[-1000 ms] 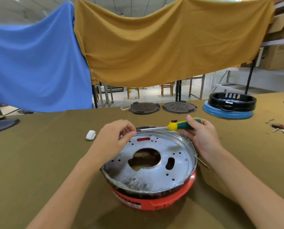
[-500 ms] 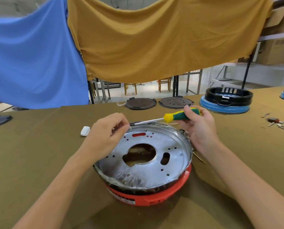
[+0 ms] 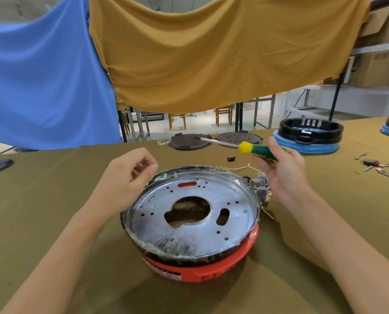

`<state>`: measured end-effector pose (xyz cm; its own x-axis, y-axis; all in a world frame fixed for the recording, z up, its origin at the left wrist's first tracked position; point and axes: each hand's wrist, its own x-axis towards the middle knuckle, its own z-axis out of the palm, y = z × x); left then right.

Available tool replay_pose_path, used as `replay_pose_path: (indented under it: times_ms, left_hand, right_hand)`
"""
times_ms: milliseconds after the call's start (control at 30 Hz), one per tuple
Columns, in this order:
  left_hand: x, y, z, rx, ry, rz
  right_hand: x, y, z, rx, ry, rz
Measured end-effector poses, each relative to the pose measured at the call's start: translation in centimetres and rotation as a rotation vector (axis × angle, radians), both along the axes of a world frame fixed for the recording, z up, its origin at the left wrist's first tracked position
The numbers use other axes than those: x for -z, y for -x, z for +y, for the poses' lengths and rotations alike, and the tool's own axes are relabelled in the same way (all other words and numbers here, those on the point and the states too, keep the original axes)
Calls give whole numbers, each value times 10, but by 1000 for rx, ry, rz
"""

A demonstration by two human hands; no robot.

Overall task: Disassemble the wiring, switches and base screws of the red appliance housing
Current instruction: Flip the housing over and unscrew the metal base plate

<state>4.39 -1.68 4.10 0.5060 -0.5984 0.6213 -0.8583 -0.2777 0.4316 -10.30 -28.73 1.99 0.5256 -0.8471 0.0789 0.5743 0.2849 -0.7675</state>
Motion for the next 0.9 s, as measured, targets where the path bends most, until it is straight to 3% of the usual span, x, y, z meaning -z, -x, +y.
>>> replay_pose_path:
  times_ms: [200,333,467,567,633,900]
  left_hand:
    - [-1,7,-6,106,61,237]
    - [-4,11,-6,183,139,371]
    - [-8,18,-9,252,237,669]
    - [-13,26,-12,349,293,923]
    - [-14,30,-13,386,259,985]
    - [-9,51,-24,350,-20,871]
  right_hand:
    - [8,-1,4,-55,25,340]
    - [2,4,5,-151,-156,205]
    - [-8,8,13,-400,-204,-14]
    - [-15,11,22,-548,-109,-67]
    - [-16,12,27,-600,-62,-68]
    - [-20,11,63,-685,539,220]
